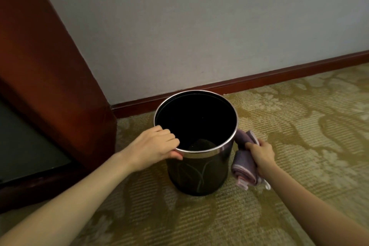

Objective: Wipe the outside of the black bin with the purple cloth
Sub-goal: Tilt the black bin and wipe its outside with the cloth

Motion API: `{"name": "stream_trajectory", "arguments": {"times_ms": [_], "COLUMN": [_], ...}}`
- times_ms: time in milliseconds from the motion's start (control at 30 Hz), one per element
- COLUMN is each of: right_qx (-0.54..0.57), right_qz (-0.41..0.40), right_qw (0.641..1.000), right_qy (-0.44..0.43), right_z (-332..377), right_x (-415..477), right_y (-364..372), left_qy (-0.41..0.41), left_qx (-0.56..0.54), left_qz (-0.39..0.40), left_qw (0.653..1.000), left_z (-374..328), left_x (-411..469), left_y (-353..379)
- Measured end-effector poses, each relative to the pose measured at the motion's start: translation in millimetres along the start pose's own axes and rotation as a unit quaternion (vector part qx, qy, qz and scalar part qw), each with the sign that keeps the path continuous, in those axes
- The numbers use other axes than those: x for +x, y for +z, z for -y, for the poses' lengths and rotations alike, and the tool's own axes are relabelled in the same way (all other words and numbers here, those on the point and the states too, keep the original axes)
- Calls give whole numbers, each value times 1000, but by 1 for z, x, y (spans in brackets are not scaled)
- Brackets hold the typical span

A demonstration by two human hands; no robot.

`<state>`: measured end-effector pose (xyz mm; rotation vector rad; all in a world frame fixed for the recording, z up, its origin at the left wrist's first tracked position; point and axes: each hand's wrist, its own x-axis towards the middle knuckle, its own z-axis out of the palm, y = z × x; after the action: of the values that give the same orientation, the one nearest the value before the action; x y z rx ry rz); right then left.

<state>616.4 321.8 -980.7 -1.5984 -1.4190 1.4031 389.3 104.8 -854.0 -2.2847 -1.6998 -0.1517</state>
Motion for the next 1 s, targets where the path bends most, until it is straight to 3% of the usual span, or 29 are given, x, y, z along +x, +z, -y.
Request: {"name": "stream_trajectory", "arguments": {"times_ms": [167, 433, 600, 833, 1000], "right_qx": [-2, -16, 18, 184, 148], "right_qz": [1, 2, 3, 54, 87], "right_qw": [1000, 1000, 1000, 981, 985], "right_qy": [3, -1, -2, 30, -17], "right_z": [-2, 0, 7, 41, 65], "right_x": [2, 6, 4, -5, -14], "right_y": [-7, -11, -5, 20, 39], "left_qy": [-48, -147, -220, -365, -445], "left_qx": [27, 30, -20, -52, -66], "left_qz": [-57, 2, -28, -95, -147], "left_qw": [997, 989, 975, 925, 881], "left_z": [-40, -79, -80, -35, 5], "left_x": [23, 67, 71, 73, 61], "left_y": [13, 12, 14, 4, 0]}}
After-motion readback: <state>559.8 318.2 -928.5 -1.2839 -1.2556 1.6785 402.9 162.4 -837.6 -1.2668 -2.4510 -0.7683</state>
